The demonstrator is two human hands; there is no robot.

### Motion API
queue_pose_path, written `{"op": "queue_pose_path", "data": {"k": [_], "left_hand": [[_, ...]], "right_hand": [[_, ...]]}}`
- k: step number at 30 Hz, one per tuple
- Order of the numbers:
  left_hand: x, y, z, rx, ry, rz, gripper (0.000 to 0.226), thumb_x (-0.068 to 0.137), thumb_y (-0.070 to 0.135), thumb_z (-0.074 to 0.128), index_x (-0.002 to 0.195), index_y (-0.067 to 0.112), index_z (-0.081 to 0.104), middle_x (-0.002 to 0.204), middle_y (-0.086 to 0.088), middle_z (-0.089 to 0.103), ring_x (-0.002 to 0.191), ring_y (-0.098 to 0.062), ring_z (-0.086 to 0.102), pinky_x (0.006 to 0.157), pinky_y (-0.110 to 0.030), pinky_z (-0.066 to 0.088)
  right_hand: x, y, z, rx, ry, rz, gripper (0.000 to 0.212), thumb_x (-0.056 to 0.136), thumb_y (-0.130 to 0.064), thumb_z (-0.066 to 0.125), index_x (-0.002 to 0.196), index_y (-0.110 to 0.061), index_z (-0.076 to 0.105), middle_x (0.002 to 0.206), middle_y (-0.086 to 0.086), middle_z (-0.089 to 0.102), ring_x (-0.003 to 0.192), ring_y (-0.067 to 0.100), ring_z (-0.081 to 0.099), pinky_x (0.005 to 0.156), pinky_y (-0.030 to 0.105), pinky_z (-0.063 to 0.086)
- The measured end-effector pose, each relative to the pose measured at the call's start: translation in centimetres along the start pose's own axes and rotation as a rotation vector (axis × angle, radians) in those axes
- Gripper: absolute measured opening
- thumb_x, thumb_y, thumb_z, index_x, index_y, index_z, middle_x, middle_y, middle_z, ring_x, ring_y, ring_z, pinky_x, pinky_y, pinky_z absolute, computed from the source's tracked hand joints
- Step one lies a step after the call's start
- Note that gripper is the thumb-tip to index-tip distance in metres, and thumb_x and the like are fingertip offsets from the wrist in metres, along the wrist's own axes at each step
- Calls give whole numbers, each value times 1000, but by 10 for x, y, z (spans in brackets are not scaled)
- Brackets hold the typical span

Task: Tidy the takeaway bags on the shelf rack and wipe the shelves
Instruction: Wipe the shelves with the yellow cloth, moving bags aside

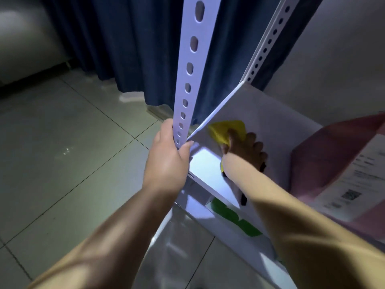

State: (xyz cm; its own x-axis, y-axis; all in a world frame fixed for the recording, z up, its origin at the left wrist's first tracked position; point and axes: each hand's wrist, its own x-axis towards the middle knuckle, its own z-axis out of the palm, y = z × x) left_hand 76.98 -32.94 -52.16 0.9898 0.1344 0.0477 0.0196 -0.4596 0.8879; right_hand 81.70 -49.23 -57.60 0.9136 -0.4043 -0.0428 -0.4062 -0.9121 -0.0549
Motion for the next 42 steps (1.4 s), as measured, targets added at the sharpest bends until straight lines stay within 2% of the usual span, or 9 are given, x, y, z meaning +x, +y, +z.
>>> {"op": "queue_pose_path", "data": {"k": [5, 9, 14, 17, 22, 25, 29, 34, 42], "left_hand": [[4, -6, -2, -29, -35, 55, 25, 87, 26, 57, 89, 41, 36, 92, 8, 56, 88, -15, 53, 67, -26, 44], [4, -11, -4, -53, -54, 76, 27, 87, 28, 57, 95, 44, 37, 95, 11, 57, 89, -12, 54, 69, -26, 45], [0, -21, -2, -119, -58, 87, 43, 88, 20, 56, 96, 58, 36, 110, 15, 52, 94, 13, 49, 74, -11, 41], [-8, -35, -2, -138, -71, 79, 44, 87, 19, 58, 119, 44, 41, 118, 11, 45, 93, 23, 44, 82, -16, 42], [-45, -64, 0, -24, -170, -7, 28, 85, 23, 62, 109, 30, 49, 115, 2, 44, 92, 4, 51, 82, -21, 43], [-75, -80, 6, -9, -253, -27, 23, 86, 16, 63, 105, 25, 52, 110, -3, 49, 90, -11, 55, 74, -17, 45], [-109, -94, 17, 15, -287, -49, 20, 85, 12, 64, 96, 25, 55, 105, 1, 52, 81, -1, 57, 64, -7, 42], [-146, -100, 42, 41, -401, -103, 19, 85, 14, 65, 94, 27, 54, 104, 2, 56, 84, -7, 60, 64, -14, 43], [-213, -82, 88, 98, -536, -136, 19, 86, 14, 63, 102, 22, 57, 107, 0, 56, 84, -3, 56, 69, -19, 42]], "right_hand": [[-52, 31, -4, 20, -12, -459, 47, 91, -53, 40, 137, -49, 31, 130, 7, 38, 106, 34, 40, 89, 42, 33], [-53, 56, -10, 62, -101, -337, 49, 92, -53, 36, 140, -46, 28, 129, 11, 44, 109, 36, 45, 92, 41, 35], [-71, 28, 3, -47, 117, 21, 46, 91, -51, 43, 136, -40, 38, 123, 13, 45, 99, 37, 47, 84, 42, 34], [-87, 23, 6, 0, 149, 11, 47, 90, -50, 46, 135, -39, 40, 118, 12, 47, 94, 35, 47, 81, 40, 32], [-122, 46, -2, 147, 47, -182, 47, 88, -41, 55, 134, -35, 47, 127, 13, 46, 101, 36, 47, 85, 41, 31], [-153, 62, -4, 252, 78, -202, 44, 81, -30, 64, 125, -28, 58, 114, 19, 55, 85, 39, 54, 79, 41, 40], [-190, 88, 1, 363, 108, -152, 48, 72, -24, 58, 120, -27, 61, 106, 17, 57, 75, 40, 59, 75, 42, 50], [-228, 126, 15, 403, 102, -141, 42, 80, -36, 50, 121, -29, 52, 108, 20, 57, 83, 40, 59, 71, 44, 51], [-278, 220, 46, 403, -45, 45, 45, 81, -22, 68, 126, -22, 58, 115, 17, 55, 95, 38, 57, 80, 47, 49]]}}
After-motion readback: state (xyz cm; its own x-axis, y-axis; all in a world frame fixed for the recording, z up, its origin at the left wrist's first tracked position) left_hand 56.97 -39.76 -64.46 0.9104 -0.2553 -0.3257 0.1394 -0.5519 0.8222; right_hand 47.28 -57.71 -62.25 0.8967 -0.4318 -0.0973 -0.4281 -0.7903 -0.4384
